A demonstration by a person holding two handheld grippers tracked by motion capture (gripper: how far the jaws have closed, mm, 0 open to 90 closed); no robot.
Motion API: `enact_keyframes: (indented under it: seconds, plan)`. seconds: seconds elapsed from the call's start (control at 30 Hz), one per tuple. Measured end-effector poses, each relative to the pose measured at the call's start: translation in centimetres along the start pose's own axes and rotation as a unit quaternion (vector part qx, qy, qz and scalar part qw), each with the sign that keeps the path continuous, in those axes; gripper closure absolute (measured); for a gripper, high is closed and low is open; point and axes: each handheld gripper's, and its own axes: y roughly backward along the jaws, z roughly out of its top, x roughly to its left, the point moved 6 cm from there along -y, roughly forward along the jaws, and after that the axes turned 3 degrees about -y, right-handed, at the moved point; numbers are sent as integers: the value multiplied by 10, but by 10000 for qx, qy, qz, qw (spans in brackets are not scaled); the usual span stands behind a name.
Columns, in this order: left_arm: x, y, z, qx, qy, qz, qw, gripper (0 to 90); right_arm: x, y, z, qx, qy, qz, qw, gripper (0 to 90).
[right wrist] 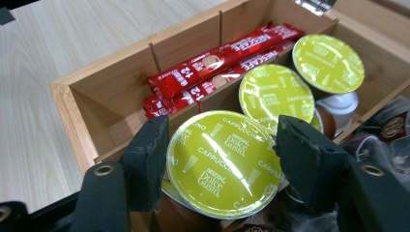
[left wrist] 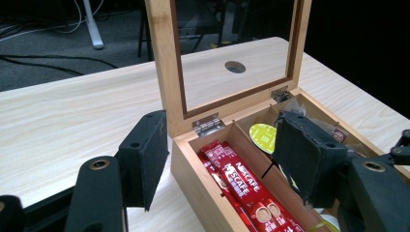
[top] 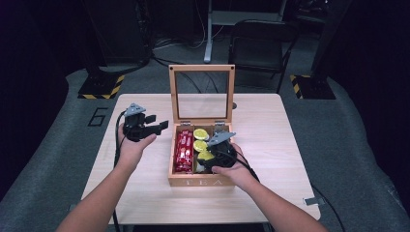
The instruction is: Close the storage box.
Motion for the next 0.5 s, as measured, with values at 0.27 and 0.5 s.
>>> enact_keyframes:
  seconds: [0.27,0.5]
  plan:
    - [0,1,0,-18,-2,6,10000,372,-1,11,5,-153,37,-61,9999,371]
    - [0,0,0,-7,3,-3,10000,378,-7,19,7,-245,-27,-139,9996,371]
